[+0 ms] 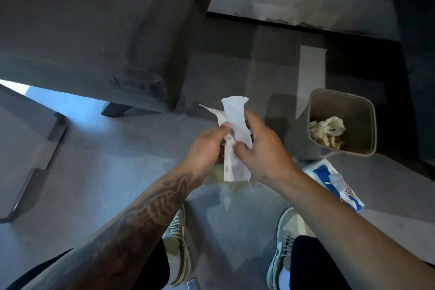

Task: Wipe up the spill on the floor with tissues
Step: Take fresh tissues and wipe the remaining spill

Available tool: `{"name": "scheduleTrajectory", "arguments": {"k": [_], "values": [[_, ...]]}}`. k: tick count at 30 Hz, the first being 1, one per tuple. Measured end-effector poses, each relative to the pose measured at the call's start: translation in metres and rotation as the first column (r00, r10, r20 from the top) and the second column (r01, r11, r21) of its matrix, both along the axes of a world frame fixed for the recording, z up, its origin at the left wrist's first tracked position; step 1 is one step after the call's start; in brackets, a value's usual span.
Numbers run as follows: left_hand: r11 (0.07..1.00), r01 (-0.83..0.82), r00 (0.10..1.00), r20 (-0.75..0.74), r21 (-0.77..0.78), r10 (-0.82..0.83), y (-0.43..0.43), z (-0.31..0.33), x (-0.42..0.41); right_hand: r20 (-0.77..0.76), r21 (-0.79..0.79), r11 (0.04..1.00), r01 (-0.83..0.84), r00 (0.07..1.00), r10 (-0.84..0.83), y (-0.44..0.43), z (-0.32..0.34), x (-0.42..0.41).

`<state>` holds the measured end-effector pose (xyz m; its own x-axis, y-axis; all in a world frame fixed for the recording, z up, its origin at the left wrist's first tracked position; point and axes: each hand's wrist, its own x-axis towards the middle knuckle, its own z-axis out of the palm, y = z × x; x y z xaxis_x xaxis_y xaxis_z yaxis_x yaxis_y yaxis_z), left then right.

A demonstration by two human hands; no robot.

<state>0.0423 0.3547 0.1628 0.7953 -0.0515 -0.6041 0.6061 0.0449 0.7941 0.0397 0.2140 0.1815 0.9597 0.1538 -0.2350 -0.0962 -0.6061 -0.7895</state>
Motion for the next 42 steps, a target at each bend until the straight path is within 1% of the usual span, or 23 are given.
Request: {"name": "scheduleTrajectory", "arguments": {"k": [3,5,7,9,12,14,19,23,27,28,30,32,34,35,37,39,40,42], "values": [[0.996,-0.025,0.999,0.032,0.089,0.022,0.002,0.0,0.003,-0.015,0.091,0.991,0.102,0.995,-0.101,-0.003,-0.002,0.01],[0.991,-0.053,0.998,0.028,0.122,0.05,0.003,-0.001,0.007,-0.014,0.07,0.982,0.174,0.985,-0.174,-0.013,-0.002,0.02],[0.987,-0.066,0.998,0.03,0.148,0.062,0.004,-0.003,0.011,0.034,0.019,0.973,0.23,0.972,-0.231,-0.026,-0.003,0.031],[0.989,-0.058,0.998,0.034,0.14,0.054,0.001,-0.004,0.013,0.056,-0.013,0.963,0.269,0.962,-0.268,-0.033,-0.005,0.036],[0.99,-0.032,0.999,0.038,0.134,0.028,-0.006,-0.004,0.015,0.057,-0.058,0.971,0.233,0.972,-0.23,-0.028,-0.011,0.033],[0.99,0.001,0.999,0.053,0.143,-0.009,-0.012,-0.003,0.014,0.061,-0.058,0.981,0.187,0.981,-0.183,-0.02,-0.017,0.027],[0.993,0.042,0.998,0.047,0.108,-0.048,-0.022,-0.002,0.011,0.049,0.026,0.992,0.126,0.991,-0.127,-0.013,-0.023,0.016],[0.998,0.009,1.0,0.029,0.066,-0.01,-0.026,0.001,0.013,-0.006,0.089,0.989,0.12,0.993,-0.12,-0.014,-0.021,0.015],[0.997,0.012,1.0,0.005,-0.08,-0.012,-0.026,0.005,0.016,-0.097,0.189,0.978,0.082,0.993,-0.065,-0.015,-0.02,0.015],[0.996,0.016,1.0,0.013,-0.082,-0.015,-0.025,0.005,0.017,-0.103,0.206,0.977,0.062,0.994,-0.042,-0.015,-0.019,0.015],[1.0,0.001,0.999,0.033,0.008,-0.001,-0.023,0.004,0.018,-0.119,0.271,0.962,0.033,0.993,-0.001,-0.016,-0.017,0.015],[0.996,-0.034,0.998,0.048,0.088,0.03,-0.019,0.001,0.02,-0.157,0.333,0.942,0.042,0.988,0.012,-0.019,-0.017,0.017],[0.991,-0.065,0.998,0.034,0.12,0.061,-0.016,0.0,0.021,-0.186,0.337,0.939,0.068,0.982,-0.005,-0.024,-0.021,0.021],[0.989,-0.082,0.997,0.021,0.12,0.08,-0.013,0.0,0.022,-0.177,0.328,0.941,0.087,0.984,-0.029,-0.027,-0.022,0.023],[0.989,-0.11,0.994,0.002,0.096,0.11,-0.008,-0.004,0.026,-0.129,0.275,0.949,0.154,0.984,-0.123,-0.034,-0.024,0.029],[0.99,-0.126,0.992,-0.02,0.058,0.127,-0.003,-0.006,0.031,-0.137,0.191,0.945,0.264,0.961,-0.241,-0.042,-0.028,0.035],[0.993,-0.111,0.993,-0.03,0.028,0.112,0.0,-0.009,0.033,-0.203,0.162,0.929,0.333,0.932,-0.299,-0.046,-0.034,0.038],[0.995,-0.083,0.995,-0.056,-0.06,0.079,0.004,-0.012,0.039,-0.444,0.184,0.86,0.475,0.821,-0.358,-0.053,-0.045,0.04]]}}
